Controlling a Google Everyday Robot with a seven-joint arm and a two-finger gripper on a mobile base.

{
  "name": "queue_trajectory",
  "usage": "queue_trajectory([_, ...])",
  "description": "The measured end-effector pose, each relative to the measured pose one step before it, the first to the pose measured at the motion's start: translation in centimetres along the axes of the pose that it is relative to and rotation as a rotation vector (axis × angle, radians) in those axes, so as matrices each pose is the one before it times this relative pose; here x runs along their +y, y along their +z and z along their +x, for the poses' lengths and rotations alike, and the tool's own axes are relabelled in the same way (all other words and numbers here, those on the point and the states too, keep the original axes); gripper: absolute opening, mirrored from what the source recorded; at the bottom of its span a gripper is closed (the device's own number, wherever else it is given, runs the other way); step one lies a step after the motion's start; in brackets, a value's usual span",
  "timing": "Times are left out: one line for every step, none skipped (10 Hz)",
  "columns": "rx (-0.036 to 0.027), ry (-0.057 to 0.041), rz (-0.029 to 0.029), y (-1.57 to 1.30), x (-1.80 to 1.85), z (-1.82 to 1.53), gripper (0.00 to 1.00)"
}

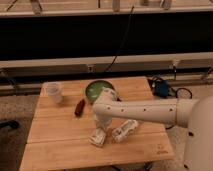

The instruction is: Wipe the white sponge on the table

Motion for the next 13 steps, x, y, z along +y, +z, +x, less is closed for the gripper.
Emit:
queue_trajectory([-0.00055, -0.00007, -0.00338, -0.037, 0.155, 0.062, 0.00])
queue_trajectory([0.00247, -0.00249, 0.00024, -0.081, -0.243, 0.092, 0.00])
queue_trajectory([-0.00095, -0.00543, -0.00092, 0.024, -0.264, -0.145, 0.00])
queue_trajectory([0.00153, -0.00771, -0.00501, 0.013, -0.126, -0.241, 0.00])
queue_trajectory([-0.00152, -0.00869, -0.00026, 0.044, -0.400, -0.316, 0.00])
queue_trajectory([0.00357, -0.01190, -0.00058, 0.002, -0.378, -0.132, 0.00])
queue_trajectory([0.00596, -0.00666, -0.00351, -0.002, -0.180, 0.368, 0.00])
queue_trajectory([0.00018, -0.00577, -0.00759, 0.171, -0.074, 0.035, 0.00])
queue_trajectory([0.00109, -0.00980, -0.00372, 0.197, -0.279, -0.336, 0.00])
queue_trajectory([0.00156, -0.00317, -0.00567, 0.386, 0.507, -0.402, 0.00])
queue_trajectory([0.00024, -0.00383, 0.00088, -0.010, 0.238, 0.056, 0.00])
queue_trajectory([-0.00058, -0.00181, 0.00227, -0.141, 0.004, 0.152, 0.00])
queue_trajectory([-0.00312, -0.00304, 0.00123, 0.037, -0.275, -0.099, 0.00])
